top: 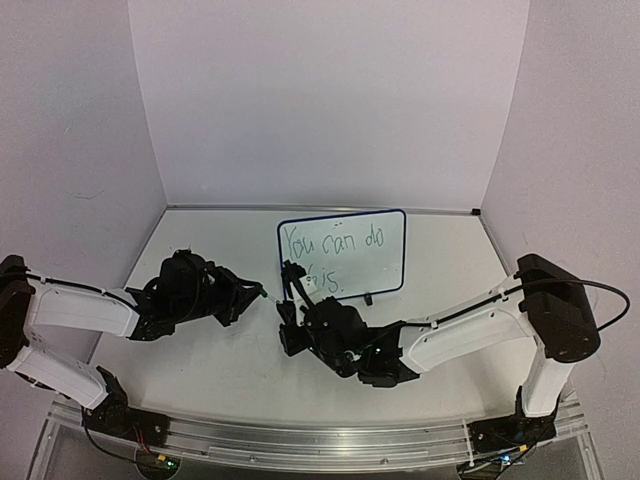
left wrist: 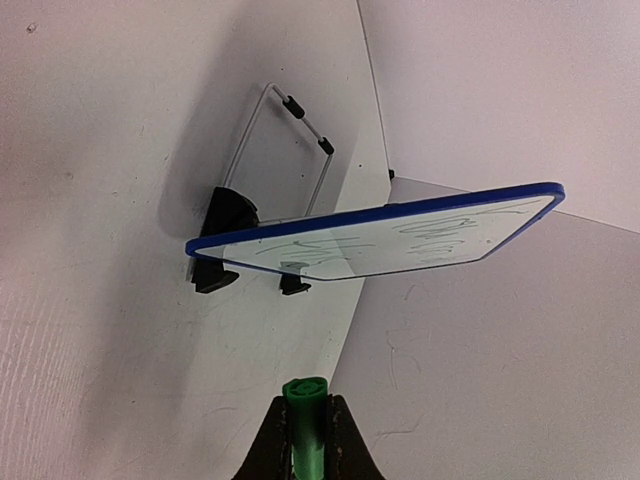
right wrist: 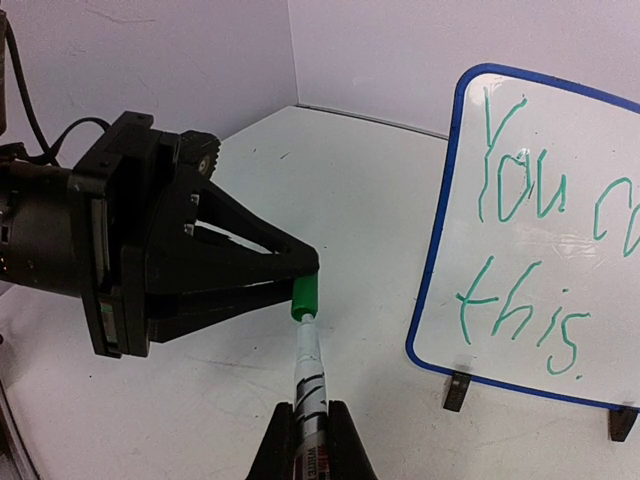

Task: Write a sentence on the whiteboard
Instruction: Insert the whiteboard marker without the cap into the pen cap.

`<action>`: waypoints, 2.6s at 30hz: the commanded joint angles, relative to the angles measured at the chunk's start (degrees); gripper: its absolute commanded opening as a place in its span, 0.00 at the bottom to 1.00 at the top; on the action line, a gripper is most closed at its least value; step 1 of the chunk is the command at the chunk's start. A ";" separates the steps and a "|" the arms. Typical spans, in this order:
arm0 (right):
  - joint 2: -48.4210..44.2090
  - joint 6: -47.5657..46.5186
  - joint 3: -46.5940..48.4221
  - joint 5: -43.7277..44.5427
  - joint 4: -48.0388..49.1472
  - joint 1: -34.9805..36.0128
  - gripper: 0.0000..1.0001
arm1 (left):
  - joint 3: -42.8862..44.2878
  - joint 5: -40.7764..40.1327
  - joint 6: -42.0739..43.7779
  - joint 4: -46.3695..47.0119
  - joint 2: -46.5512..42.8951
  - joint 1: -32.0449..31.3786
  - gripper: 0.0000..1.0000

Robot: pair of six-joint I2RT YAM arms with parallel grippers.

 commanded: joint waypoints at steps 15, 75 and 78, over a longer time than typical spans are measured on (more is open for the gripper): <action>2.09 -0.76 1.89 0.63 1.60 0.08 0.00 | -0.05 0.13 -0.14 1.84 -0.57 -0.25 0.00; 7.10 -5.04 4.35 3.69 7.31 -1.44 0.00 | -0.74 1.47 0.32 2.49 -1.53 -0.33 0.00; 7.93 -7.27 4.01 5.25 11.35 -1.40 0.00 | -0.59 1.85 -0.20 3.14 -1.50 -0.32 0.00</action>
